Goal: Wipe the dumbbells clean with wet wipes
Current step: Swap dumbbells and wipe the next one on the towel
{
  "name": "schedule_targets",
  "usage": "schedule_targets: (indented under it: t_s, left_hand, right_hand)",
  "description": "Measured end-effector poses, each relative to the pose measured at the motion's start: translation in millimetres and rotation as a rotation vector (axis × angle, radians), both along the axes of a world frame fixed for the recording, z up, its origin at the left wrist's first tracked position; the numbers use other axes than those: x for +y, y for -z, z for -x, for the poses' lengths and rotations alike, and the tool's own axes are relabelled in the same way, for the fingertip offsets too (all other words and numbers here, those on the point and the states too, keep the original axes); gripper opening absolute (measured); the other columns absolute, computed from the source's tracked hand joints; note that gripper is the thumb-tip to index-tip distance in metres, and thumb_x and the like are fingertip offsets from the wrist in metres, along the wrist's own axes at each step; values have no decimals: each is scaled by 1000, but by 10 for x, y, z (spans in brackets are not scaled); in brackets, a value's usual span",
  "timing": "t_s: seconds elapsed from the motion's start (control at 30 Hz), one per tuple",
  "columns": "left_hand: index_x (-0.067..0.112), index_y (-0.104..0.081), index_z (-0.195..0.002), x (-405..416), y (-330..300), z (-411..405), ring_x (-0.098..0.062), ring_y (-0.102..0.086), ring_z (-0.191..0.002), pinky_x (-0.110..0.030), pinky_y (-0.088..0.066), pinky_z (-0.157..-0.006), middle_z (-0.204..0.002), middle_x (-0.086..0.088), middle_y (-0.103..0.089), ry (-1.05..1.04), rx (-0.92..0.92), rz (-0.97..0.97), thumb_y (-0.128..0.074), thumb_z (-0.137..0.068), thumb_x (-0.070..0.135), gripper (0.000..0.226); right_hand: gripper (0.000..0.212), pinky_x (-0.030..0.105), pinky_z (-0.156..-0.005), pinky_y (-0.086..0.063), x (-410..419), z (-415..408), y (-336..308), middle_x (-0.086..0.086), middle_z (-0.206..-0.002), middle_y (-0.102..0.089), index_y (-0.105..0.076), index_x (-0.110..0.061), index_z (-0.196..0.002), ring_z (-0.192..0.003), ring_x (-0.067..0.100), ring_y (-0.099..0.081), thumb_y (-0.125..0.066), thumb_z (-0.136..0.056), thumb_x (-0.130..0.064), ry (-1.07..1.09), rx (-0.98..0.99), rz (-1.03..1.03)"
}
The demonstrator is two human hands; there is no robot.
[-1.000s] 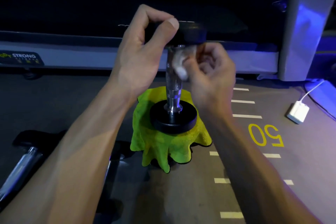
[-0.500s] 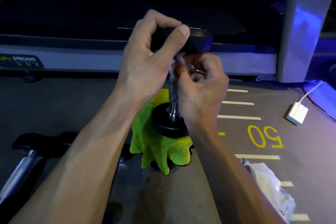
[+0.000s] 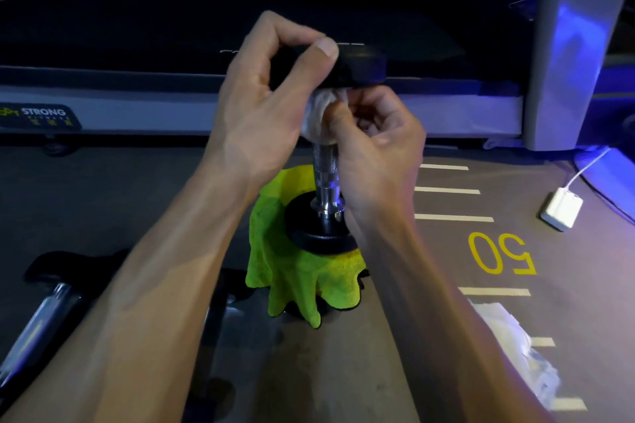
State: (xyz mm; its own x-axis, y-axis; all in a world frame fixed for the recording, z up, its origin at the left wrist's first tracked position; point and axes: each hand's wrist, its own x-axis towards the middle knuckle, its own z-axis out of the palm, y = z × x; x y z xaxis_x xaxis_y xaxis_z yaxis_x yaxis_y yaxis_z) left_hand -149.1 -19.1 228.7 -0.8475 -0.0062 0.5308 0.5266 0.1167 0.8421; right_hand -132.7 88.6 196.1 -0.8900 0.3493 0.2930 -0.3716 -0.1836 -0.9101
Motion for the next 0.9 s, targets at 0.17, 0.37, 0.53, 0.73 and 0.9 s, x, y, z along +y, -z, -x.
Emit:
schedule_targets:
  t_s: [0.17,0.37,0.53,0.73,0.9]
  left_hand:
    - [22,-58,-94,-2,-1,-29,3,-57,-84,-15,-44,-79,-87,14,-60,33,-13,-43,-57,-101,19,8]
    - [22,-57,-96,-51,-3,-39,-3,-57,-89,-20,-46,-83,-92,8,-61,61,-61,-52,-53,-99,23,5]
    - [20,-55,-101,-1,3,-128,-5,-56,-94,-21,-45,-85,-99,3,-59,110,-62,-22,-51,-95,24,9]
    - [32,-63,-118,30,19,-154,-8,-57,-116,-19,-42,-95,-129,-5,-58,69,-61,56,-44,-97,33,29]
    - [30,-63,-118,16,63,-159,1,-55,-114,-10,-39,-97,-126,-1,-56,42,-7,114,-43,-107,27,23]
  right_hand:
    - [18,20,-48,-38,44,-1,-79,10,-62,-47,-55,1,-87,-49,12,-42,-50,-91,18,-206,-21,262]
    - [9,28,-58,-38,34,103,-32,3,-67,-50,-59,-11,-85,-59,12,-44,-59,-93,-7,-164,-132,281]
    - [27,29,-64,-45,53,101,171,-9,-65,-61,-68,-20,-78,-62,6,-52,-57,-103,-22,-87,-197,39]
    - [21,35,-61,-49,363,-126,456,-1,-71,-63,-61,-13,-89,-64,20,-55,-54,-107,-18,-123,-102,-431]
    - [11,15,-74,-44,552,-408,703,-8,-85,-67,-66,-15,-91,-82,6,-63,-65,-96,-6,-103,-47,-788]
